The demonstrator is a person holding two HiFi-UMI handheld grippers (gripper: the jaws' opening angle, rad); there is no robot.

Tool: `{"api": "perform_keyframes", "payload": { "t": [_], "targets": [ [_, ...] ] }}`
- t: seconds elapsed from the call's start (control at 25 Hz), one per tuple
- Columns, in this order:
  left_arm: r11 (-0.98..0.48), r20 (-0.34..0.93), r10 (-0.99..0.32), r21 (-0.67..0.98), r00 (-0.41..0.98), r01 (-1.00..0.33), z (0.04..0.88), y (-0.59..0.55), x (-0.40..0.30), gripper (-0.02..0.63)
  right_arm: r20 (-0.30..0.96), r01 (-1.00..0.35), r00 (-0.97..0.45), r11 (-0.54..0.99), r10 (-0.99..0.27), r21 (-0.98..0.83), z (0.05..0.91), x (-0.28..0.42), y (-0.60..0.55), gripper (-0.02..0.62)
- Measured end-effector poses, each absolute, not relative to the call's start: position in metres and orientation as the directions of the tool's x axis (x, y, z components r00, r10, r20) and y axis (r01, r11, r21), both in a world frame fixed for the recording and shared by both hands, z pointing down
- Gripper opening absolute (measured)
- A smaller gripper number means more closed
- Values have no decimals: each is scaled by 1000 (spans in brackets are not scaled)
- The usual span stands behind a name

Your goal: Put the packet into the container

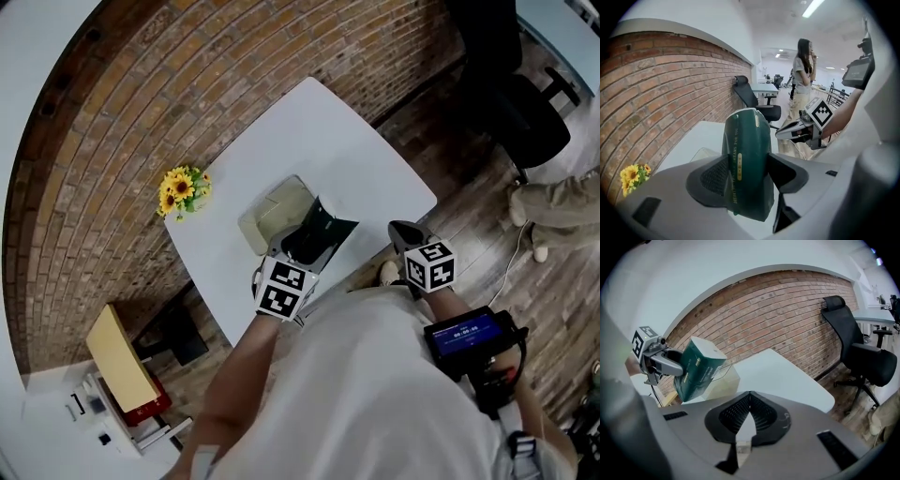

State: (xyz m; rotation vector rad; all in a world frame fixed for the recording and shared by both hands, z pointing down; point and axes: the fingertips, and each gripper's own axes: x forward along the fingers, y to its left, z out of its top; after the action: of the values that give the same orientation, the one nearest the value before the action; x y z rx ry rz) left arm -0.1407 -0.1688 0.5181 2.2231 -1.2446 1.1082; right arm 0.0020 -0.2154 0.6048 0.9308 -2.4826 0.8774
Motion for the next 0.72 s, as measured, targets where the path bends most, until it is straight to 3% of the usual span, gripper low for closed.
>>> {"api": "perform_keyframes", "payload": {
  "t": [0.44, 0.72],
  "targets": [
    [-423, 771, -611, -127, 179, -897, 492, -157, -219, 276, 486, -629, -767, 640, -418, -442, 602, -36, -216, 6],
    [-501, 816, -575, -289, 64, -816, 498, -164, -250, 276, 485, -654, -751, 608, -448, -451, 603, -29, -215, 6]
  ]
}}
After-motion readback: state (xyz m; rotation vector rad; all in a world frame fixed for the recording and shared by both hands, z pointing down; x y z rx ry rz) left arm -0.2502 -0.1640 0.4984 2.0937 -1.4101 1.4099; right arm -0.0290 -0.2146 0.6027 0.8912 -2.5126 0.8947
